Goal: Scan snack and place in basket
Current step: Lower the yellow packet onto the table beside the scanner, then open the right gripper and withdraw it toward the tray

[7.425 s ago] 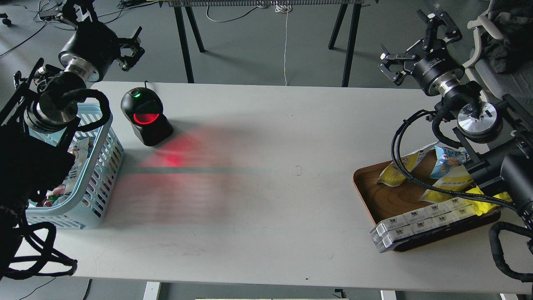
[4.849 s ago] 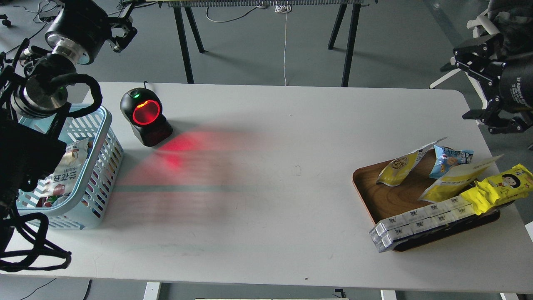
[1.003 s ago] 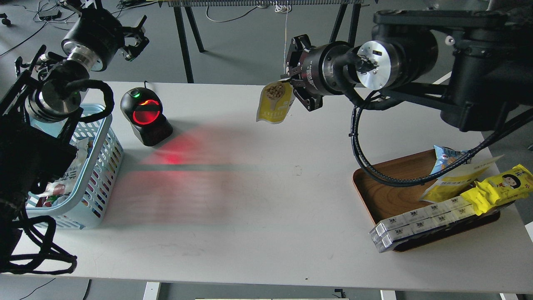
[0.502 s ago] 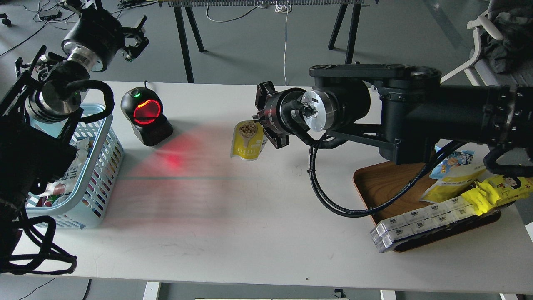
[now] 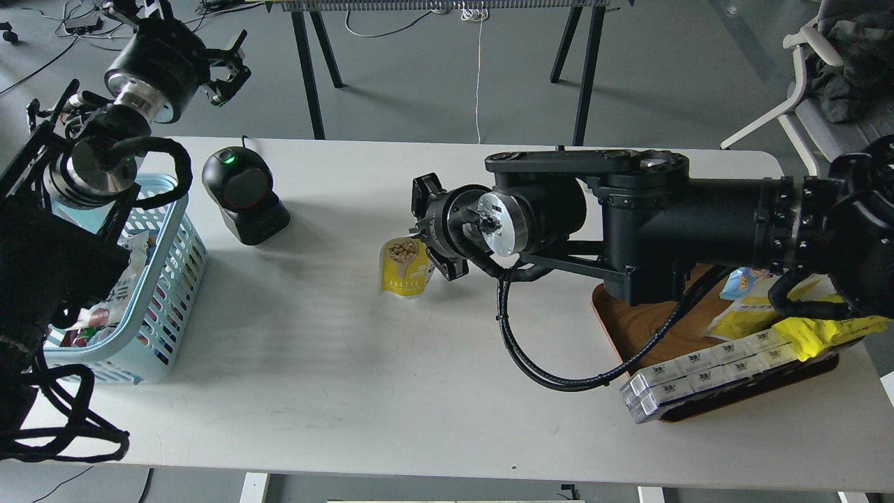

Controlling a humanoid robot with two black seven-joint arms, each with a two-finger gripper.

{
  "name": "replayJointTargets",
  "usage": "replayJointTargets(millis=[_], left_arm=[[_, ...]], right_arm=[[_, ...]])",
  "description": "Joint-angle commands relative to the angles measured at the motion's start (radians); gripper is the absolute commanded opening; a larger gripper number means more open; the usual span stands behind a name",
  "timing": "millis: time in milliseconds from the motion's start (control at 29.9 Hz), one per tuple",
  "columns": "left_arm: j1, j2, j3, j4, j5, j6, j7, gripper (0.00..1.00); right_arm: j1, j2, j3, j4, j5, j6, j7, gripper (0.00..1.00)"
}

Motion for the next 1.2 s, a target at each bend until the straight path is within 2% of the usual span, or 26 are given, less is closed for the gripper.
replayJointTargets(millis=[0,334,435,602,669,836,970,1171], left_arm=[[0.002,0.001,0.001,0.001,0.000,-0.001,0.000,1.00],[0.003,0.002,0.001,0.001,0.000,-0.001,-0.001,1.00],[0.003,0.002,0.000,0.001,0.000,-0.001,-0.001,1.00],[0.003,0.004,0.001,0.001,0.000,-0.001,0.000,1.00],[0.005,0.004,0.000,0.003,0.000,-0.002,-0.002,1.00],[0.003,0.005,0.001,0.003,0.000,-0.004,0.000,1.00],[0.002,0.005,0.001,0.003,0.000,-0.004,0.002,1.00],[-0.004,0.013,0.000,0.000,0.000,-0.007,0.002,1.00]], right_arm=[[-0.001,0.012,0.000,-0.005,-0.003,0.000,0.000,0.00],[-0.006,0.013,-0.002,-0.016,-0.017,0.000,0.000,0.08],[-0.006,0.013,-0.002,-0.016,-0.019,0.000,0.000,0.17],[-0.001,0.012,0.000,-0.017,-0.019,0.000,0.000,0.40],[0.000,0.010,0.000,-0.017,-0.019,0.000,0.000,0.56],[0.011,0.000,0.012,-0.014,-0.019,0.000,0.002,0.81],[0.040,-0.040,0.015,0.003,-0.020,0.000,0.002,0.87],[0.098,-0.163,0.031,0.105,-0.022,0.000,0.009,0.88]])
